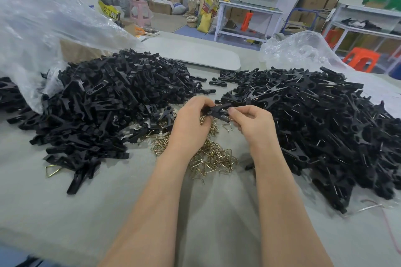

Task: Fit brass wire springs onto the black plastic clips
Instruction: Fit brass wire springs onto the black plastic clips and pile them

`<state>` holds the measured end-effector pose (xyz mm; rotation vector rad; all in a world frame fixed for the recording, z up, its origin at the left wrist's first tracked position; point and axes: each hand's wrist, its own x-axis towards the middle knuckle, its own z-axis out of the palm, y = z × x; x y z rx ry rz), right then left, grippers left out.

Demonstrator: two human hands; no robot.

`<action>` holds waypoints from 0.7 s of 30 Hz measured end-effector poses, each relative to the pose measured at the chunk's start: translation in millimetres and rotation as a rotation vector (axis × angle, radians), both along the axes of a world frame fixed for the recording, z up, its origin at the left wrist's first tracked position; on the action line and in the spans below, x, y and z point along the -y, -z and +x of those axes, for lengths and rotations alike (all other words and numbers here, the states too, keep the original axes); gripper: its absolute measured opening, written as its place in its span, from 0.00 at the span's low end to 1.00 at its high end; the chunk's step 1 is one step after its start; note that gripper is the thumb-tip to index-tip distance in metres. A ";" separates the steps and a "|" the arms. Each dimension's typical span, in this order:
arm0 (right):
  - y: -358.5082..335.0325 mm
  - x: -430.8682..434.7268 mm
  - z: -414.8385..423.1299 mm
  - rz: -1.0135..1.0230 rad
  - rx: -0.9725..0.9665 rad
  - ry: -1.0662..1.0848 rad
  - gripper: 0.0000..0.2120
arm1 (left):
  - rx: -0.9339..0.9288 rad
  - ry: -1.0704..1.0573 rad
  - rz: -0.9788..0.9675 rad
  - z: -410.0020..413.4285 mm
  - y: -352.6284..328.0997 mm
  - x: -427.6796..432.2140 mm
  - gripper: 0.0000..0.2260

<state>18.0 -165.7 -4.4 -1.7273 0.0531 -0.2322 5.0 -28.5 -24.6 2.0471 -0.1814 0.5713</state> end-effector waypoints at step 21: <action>3.6 4.9 -3.8 0.519 -0.318 -0.651 0.21 | -0.078 0.333 -0.121 -12.9 -22.5 -8.1 0.13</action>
